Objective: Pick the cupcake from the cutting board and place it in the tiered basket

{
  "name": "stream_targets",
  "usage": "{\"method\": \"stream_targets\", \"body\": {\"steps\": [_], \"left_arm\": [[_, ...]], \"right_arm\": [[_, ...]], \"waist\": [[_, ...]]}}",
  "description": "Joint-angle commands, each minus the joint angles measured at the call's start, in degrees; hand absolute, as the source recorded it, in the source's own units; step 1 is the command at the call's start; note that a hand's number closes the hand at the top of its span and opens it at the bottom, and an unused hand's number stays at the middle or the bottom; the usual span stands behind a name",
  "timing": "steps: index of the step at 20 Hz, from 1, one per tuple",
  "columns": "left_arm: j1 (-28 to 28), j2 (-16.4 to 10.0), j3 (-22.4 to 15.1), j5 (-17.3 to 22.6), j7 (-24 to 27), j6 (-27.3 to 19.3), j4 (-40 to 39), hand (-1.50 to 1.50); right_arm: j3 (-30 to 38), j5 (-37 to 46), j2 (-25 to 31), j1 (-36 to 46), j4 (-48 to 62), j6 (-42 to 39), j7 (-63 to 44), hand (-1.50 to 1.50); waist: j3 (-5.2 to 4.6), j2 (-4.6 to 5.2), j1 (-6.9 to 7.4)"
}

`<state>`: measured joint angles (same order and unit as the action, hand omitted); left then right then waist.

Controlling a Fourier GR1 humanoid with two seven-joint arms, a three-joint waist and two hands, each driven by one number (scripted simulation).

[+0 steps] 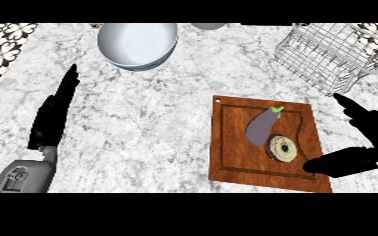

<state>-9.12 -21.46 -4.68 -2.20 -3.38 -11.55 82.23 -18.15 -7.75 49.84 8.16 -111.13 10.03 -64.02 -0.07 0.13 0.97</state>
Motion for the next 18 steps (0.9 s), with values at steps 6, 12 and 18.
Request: {"method": "stream_targets", "body": {"steps": [6, 12, 18], "left_arm": [[0.4, 0.7, 2.0, -1.3, 2.3, 0.4, -1.8, 0.0], [1.0, 0.3, 2.6, -1.4, 0.5, 1.8, 0.6, 0.0], [2.1, 1.7, 2.0, -2.6, -0.5, 1.7, 2.5, 0.0]], "right_arm": [[-5.0, 3.8, -5.1, 4.3, 0.9, -2.3, -12.4, -1.5], [-10.3, 10.6, -7.8, 5.9, 2.3, -2.5, -14.0, -1.5], [-9.4, 14.8, -8.2, 5.4, 3.9, -3.7, -12.9, -1.5]], "waist": [[0.0, -0.08, -0.74], [0.0, -0.13, -0.44], [0.03, -0.17, -0.57]]}}
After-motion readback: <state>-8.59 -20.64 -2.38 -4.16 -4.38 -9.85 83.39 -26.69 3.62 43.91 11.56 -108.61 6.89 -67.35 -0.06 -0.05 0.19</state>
